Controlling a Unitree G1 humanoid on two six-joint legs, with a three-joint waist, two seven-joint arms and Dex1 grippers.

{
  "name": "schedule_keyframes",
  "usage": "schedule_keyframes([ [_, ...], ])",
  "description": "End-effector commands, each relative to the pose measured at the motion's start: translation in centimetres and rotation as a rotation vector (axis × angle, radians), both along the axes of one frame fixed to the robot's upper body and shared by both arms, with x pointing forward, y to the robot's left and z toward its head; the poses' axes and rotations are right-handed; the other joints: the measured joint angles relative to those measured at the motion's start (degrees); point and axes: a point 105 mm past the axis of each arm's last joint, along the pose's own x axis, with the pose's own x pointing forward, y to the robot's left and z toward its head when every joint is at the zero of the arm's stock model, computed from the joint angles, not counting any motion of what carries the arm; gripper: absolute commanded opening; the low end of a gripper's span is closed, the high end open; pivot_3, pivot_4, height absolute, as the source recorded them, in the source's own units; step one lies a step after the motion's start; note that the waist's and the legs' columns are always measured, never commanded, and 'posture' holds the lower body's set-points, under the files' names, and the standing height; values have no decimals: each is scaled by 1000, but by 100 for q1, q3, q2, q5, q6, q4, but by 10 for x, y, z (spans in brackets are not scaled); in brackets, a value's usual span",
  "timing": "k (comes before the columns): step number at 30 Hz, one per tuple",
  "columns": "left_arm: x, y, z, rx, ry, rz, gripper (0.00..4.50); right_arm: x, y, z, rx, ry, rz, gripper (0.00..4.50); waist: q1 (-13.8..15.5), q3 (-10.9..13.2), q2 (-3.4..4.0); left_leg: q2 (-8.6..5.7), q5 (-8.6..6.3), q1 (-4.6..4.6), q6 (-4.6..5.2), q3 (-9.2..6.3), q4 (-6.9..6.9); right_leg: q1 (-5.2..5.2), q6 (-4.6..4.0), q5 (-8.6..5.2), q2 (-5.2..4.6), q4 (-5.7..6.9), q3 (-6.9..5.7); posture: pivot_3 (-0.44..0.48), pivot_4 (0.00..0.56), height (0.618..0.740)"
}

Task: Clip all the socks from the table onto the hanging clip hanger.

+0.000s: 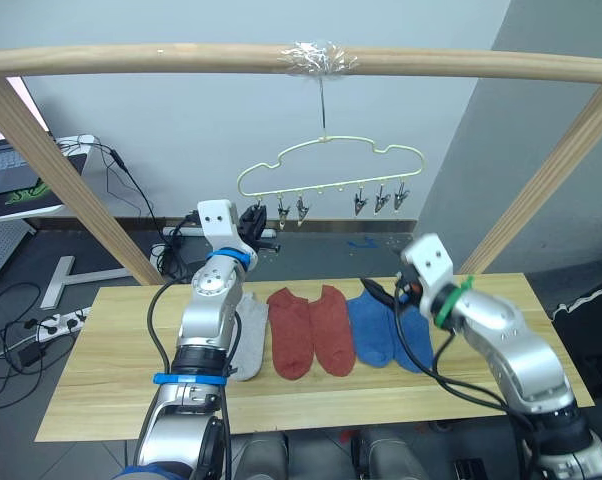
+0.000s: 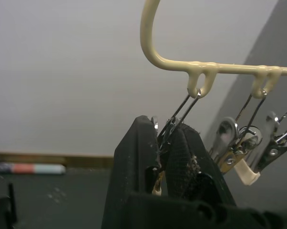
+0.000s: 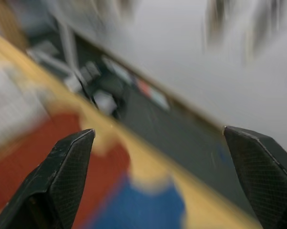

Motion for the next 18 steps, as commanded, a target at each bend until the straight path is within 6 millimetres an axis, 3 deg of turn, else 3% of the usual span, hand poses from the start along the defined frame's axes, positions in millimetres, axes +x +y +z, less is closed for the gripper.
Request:
schedule_keyframes([
  [1, -8, 1, 7, -103, 132, -127, 252, 0, -18, -19, -43, 19, -109, 4500, -64, 29, -6, 3, 0, 5, 0, 0, 0, 0, 0, 0, 3, 4, 0, 146, 188, 740],
  [5, -17, -3, 18, -152, 247, -271, 252, 7, -32, -51, -42, 94, -174, 4500, -147, 74, -7, 7, 1, 22, 1, -2, 0, 3, 0, 0, 9, 15, 1, 153, 190, 740],
  [13, -20, -6, 26, -133, 266, -336, 252, 39, -42, -85, 22, 204, -251, 4500, -130, 142, -13, 4, 0, 13, 0, 0, -3, 4, -1, 0, 4, 5, 0, 167, 192, 740],
  [16, -28, -9, 25, -148, 290, -369, 252, 39, -45, -103, 35, 291, -282, 4500, -113, 143, -14, 4, 0, 7, -1, -3, -6, 2, -1, 0, 0, 4, -4, 174, 191, 740],
  [18, -32, -8, 25, -150, 305, -381, 252, 33, -40, -113, 7, 330, -240, 4130, -110, 143, -14, 4, -2, 7, -4, -2, -7, 2, -3, 1, -2, 4, -3, 180, 189, 740],
])
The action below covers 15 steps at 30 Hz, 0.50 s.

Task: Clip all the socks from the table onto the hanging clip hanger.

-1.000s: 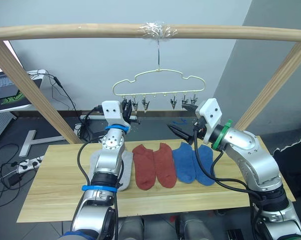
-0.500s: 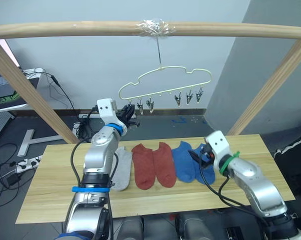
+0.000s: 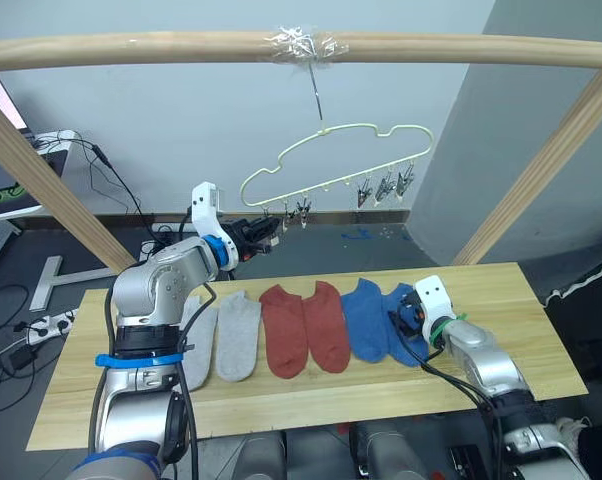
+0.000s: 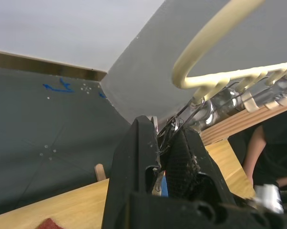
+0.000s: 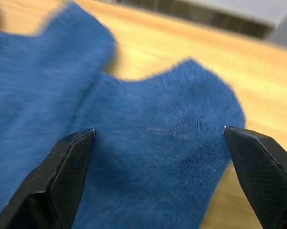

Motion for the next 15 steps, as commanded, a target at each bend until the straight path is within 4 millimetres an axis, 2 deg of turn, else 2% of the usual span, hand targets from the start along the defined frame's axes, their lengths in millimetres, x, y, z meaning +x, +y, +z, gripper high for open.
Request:
schedule_keyframes([
  [1, -8, -1, 8, -3, -8, -40, 252, -15, 0, -23, -31, 88, 42, 3912, 3, 0, -1, 0, 0, -1, 0, 0, 0, 0, 1, 0, -1, 0, -1, 180, 189, 740],
  [6, -9, 4, 12, -1, -7, -42, 252, -31, 0, -35, -145, 93, 154, 2200, 0, -3, -3, -2, 0, 11, -1, -1, 0, 6, 11, -6, -1, 2, 0, 197, 181, 740],
  [12, -10, 5, 12, -20, 12, -53, 252, -44, -19, -30, -220, 55, 204, 236, 78, -6, -8, -8, 0, 12, -1, 0, 3, 11, 11, -6, -5, 1, 2, 197, 181, 740],
  [13, -10, 5, 12, -33, 19, -59, 252, -45, -22, -25, -243, 36, 224, 46, 94, -6, -9, -8, 0, 12, -1, 0, 4, 11, 11, -6, -6, 0, 3, 192, 178, 740],
  [15, -11, 4, 12, -57, 33, -71, 252, -46, -24, -15, -270, -6, 262, 46, 119, -6, -9, -10, 0, 12, -1, 1, 4, 11, 11, -6, -7, 0, 3, 192, 178, 740],
])
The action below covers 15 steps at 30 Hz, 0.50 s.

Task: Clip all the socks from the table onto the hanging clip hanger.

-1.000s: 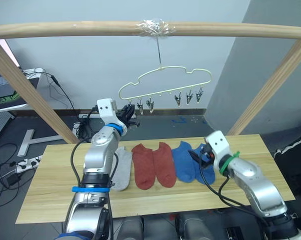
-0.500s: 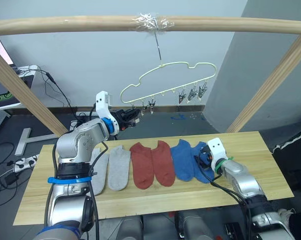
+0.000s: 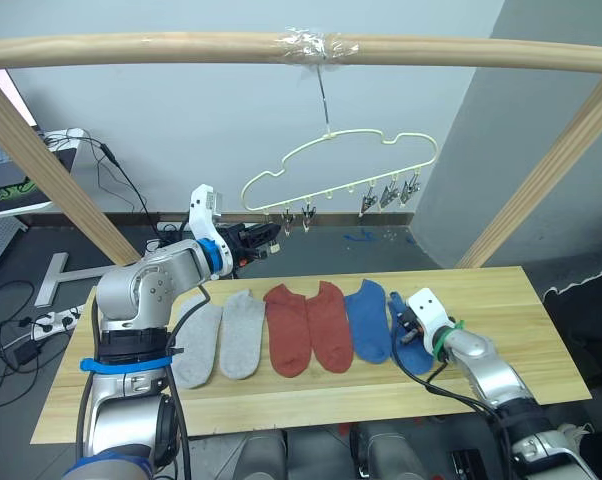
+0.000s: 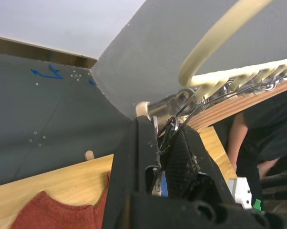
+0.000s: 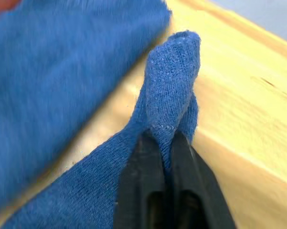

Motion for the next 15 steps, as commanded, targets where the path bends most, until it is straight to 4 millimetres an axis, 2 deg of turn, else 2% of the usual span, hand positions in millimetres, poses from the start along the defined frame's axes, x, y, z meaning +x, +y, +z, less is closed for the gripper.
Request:
schedule_keyframes([
  [1, -2, 2, 11, -74, 16, -32, 252, -13, -9, 11, -108, -43, 114, 46, 14, 0, 0, 0, 0, 0, 0, 0, 0, 0, 0, 0, 0, 0, -1, 192, 178, 740],
  [4, -4, 2, 17, -202, 107, -73, 252, -16, 12, 55, -243, -222, 366, 46, 4, 15, 6, -3, 0, -12, 0, 0, 1, -12, 3, -2, 0, 1, 0, 178, 184, 740],
  [7, -6, 1, 20, -279, 176, -102, 252, -15, 41, 86, -303, -362, 506, 46, -108, 33, -12, 0, 0, -15, 0, -1, 4, -14, 4, -2, 2, 3, -1, 171, 186, 740],
  [12, -4, -3, 26, -392, 238, -96, 252, 1, 100, 134, -309, -612, 592, 46, -125, 38, -19, 4, 1, -18, -3, -12, 3, -15, 5, -2, 4, 5, -13, 171, 186, 740],
  [15, -5, -6, 27, -427, 261, -96, 252, 8, 127, 153, -310, -719, 611, 46, -82, 39, -20, 5, 27, -36, -70, -22, 2, -26, 4, -1, 0, 5, -22, 171, 186, 740],
])
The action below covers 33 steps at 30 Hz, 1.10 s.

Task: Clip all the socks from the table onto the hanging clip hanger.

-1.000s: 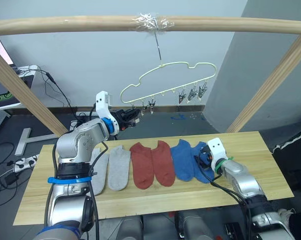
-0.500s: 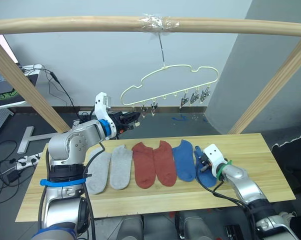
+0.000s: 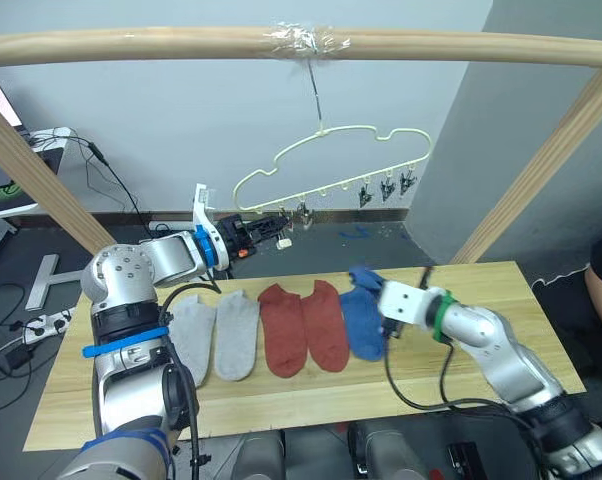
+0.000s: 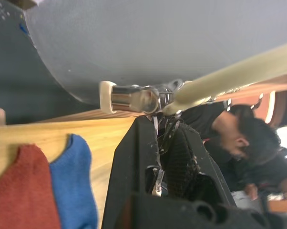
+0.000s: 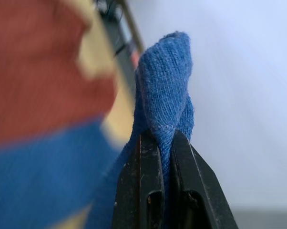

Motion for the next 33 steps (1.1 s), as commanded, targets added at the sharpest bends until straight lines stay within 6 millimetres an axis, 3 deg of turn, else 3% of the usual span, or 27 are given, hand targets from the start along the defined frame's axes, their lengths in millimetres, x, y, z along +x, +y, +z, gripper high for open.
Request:
schedule_keyframes([
  [1, -2, -3, 12, -49, -10, -10, 252, 5, 27, 24, 6, -136, 48, 46, 45, 1, -1, 0, 3, -10, -7, -2, 0, -6, 0, 0, -1, -1, -2, 171, 186, 740],
  [8, 0, -3, 16, -89, 11, 20, 252, 9, 56, 32, -3, -200, 103, 46, 172, 8, -14, -3, 11, -29, -32, -25, 1, -15, -29, 17, -7, -2, -27, 170, 193, 740],
  [13, 2, -1, 18, -107, 13, 41, 252, 7, 59, 32, -2, -200, 122, 46, 149, 11, -18, -5, 13, -28, -36, -27, 1, -15, -29, 17, -10, 1, -29, 178, 197, 740],
  [23, 0, -4, 15, -105, 19, 42, 252, 2, 70, 54, 24, -283, 174, 46, 133, 15, -18, -5, 17, -27, -43, -33, 0, -15, -30, 18, -10, 4, -34, 179, 201, 740],
  [33, 3, -3, 18, -127, 15, 53, 252, -5, 77, 54, 34, -291, 201, 46, 132, 16, -18, -4, 18, -28, -44, -35, 0, -15, -30, 18, -10, 5, -35, 175, 203, 740],
])
